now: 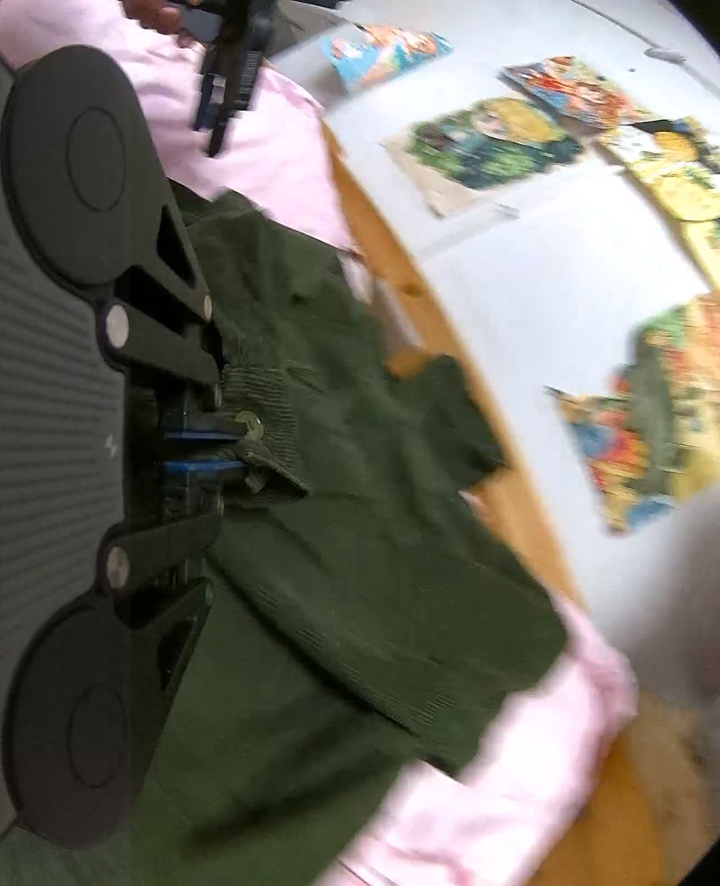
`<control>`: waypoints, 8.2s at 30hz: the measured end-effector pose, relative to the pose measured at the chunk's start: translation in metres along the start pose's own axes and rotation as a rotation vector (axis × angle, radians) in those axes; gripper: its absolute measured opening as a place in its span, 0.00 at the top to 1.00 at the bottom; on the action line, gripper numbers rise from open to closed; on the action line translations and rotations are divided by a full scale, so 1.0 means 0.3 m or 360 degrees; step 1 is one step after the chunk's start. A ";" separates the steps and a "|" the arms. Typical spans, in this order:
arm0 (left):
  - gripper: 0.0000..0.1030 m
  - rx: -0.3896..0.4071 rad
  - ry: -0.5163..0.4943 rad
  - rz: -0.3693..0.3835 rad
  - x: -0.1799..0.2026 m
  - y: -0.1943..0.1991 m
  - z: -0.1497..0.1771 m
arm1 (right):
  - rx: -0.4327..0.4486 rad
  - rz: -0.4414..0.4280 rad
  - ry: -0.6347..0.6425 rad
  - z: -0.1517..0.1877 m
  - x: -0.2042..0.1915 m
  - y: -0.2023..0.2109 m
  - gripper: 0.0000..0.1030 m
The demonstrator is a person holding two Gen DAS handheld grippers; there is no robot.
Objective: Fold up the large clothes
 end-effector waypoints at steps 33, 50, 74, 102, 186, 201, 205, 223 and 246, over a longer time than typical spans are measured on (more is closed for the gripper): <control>1.00 0.0097 0.0531 0.0132 -0.092 -0.170 0.081 | -0.0056 0.0199 0.0120 0.057 0.057 -0.006 0.39; 0.45 0.0195 0.0227 0.0167 -0.084 -0.092 -0.039 | -0.0121 0.0200 0.0054 0.080 0.073 -0.027 0.25; 0.53 0.0276 0.0387 0.0126 -0.030 -0.165 -0.079 | -0.0176 0.0092 0.0049 0.084 0.065 -0.061 0.75; 0.97 0.0280 0.0166 0.0362 -0.073 -0.207 0.074 | -0.0173 -0.0241 0.0323 -0.176 -0.176 -0.308 0.19; 0.01 0.0544 0.0444 0.0442 0.088 0.154 0.155 | -0.0233 0.0105 0.0885 -0.012 -0.012 -0.279 0.95; 0.07 0.0563 0.0539 0.0216 0.191 -0.079 -0.154 | -0.0331 0.0039 0.0927 -0.089 -0.032 -0.188 0.49; 0.14 0.0339 0.0745 0.0349 0.154 -0.158 -0.133 | -0.0249 -0.0016 0.0727 -0.226 -0.014 -0.180 0.28; 0.93 0.0206 0.0481 0.0429 0.222 -0.174 -0.141 | -0.0407 -0.0093 0.0196 -0.316 0.057 -0.176 0.13; 0.95 0.0221 0.0320 0.0170 0.189 -0.205 -0.198 | -0.0096 0.0391 0.0125 -0.336 0.169 -0.206 0.96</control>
Point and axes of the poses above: each gripper's, at about its wrist camera, not at the fingertips, and y roughly against the way its jaws point, x to its right, z to its underside, the point moved 4 cm from there along -y, roughly the way its jaws point, and after that the axes turned 10 degrees about -z, right-handed, at the moved point
